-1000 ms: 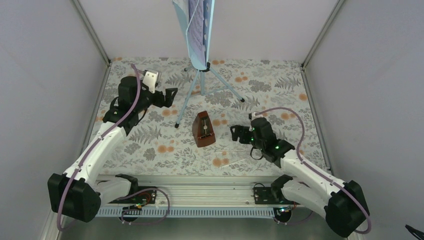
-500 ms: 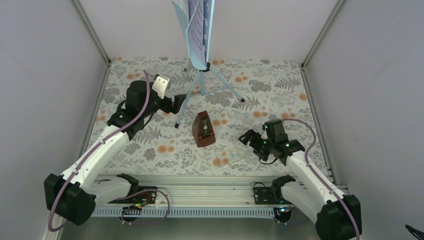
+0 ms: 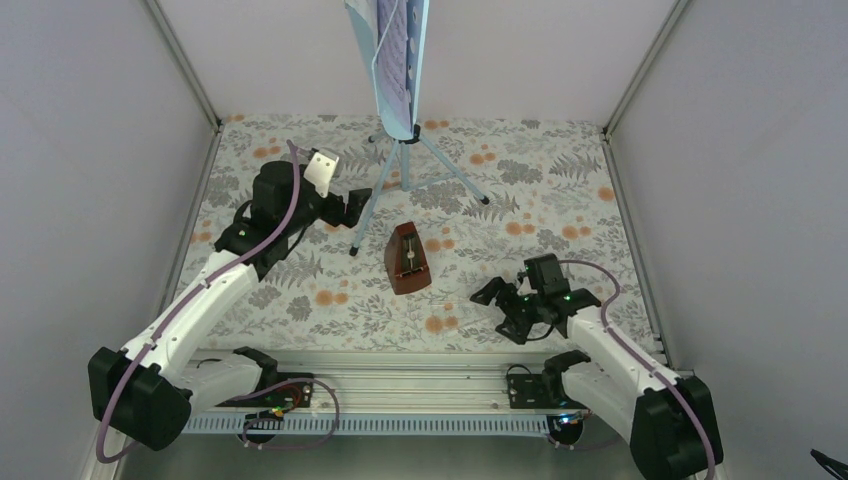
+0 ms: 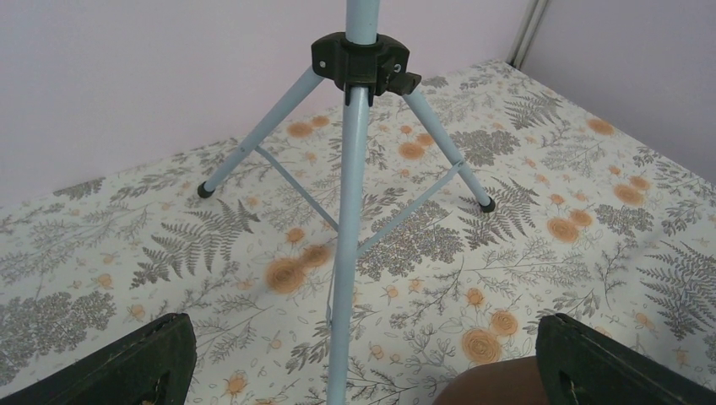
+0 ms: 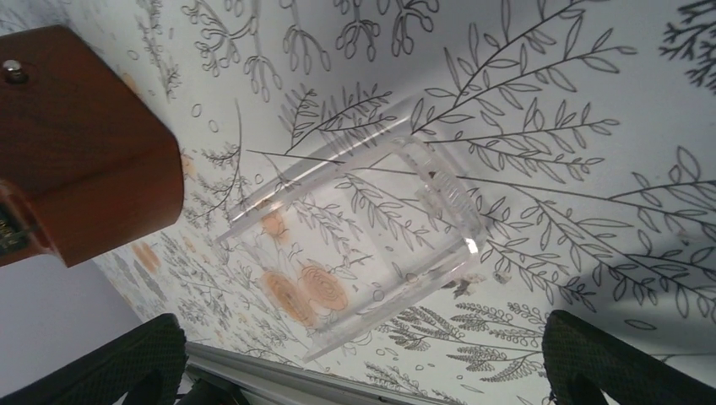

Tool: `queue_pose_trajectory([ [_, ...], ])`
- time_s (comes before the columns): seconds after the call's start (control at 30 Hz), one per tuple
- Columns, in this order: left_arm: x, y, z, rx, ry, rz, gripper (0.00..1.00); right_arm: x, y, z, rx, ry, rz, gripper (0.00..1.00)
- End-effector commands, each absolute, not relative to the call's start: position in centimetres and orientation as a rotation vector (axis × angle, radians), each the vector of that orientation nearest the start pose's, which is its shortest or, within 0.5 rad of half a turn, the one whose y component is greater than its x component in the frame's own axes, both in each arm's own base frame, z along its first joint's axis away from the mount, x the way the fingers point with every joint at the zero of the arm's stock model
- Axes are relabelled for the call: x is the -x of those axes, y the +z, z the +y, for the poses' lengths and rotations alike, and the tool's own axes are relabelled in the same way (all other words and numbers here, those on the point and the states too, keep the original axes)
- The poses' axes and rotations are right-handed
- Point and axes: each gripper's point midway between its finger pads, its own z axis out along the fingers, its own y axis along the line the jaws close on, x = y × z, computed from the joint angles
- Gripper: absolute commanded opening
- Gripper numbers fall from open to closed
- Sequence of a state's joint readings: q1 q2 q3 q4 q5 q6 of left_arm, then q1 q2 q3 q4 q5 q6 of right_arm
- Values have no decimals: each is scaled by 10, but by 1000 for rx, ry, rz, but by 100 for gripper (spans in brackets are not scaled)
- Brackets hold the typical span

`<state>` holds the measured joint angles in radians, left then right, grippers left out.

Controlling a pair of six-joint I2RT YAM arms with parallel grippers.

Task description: Pack up the instrument practice props

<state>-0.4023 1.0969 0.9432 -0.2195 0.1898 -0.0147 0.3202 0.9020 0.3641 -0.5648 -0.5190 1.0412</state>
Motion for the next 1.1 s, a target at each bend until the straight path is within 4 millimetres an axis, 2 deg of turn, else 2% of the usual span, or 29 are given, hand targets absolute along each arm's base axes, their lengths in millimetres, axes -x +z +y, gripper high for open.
queue_pose_trajectory([
  [0.0, -334, 285, -178, -507, -454, 1892, 100, -166, 46, 149, -825, 1061, 2808, 100],
  [0.23, -334, 283, -178, -509, -452, 1897, 100, -206, 51, 163, -678, 1005, 2771, 99],
  [0.37, -335, 283, -176, -504, -440, 1900, 100, -235, 46, 165, -569, 834, 2772, 99],
  [0.47, -334, 283, -175, -500, -433, 1899, 100, -245, 44, 165, -493, 697, 2789, 98],
  [0.63, -333, 287, -175, -496, -435, 1891, 100, -247, 51, 164, -388, 479, 2782, 94],
  [0.83, -332, 289, -174, -494, -435, 1886, 100, -231, 42, 176, -309, 287, 2837, 95],
  [0.93, -331, 289, -173, -491, -432, 1886, 100, -228, 42, 169, -329, 198, 2827, 96],
  [1.07, -330, 291, -171, -486, -422, 1877, 100, -231, 55, 162, -338, 170, 2781, 98],
])
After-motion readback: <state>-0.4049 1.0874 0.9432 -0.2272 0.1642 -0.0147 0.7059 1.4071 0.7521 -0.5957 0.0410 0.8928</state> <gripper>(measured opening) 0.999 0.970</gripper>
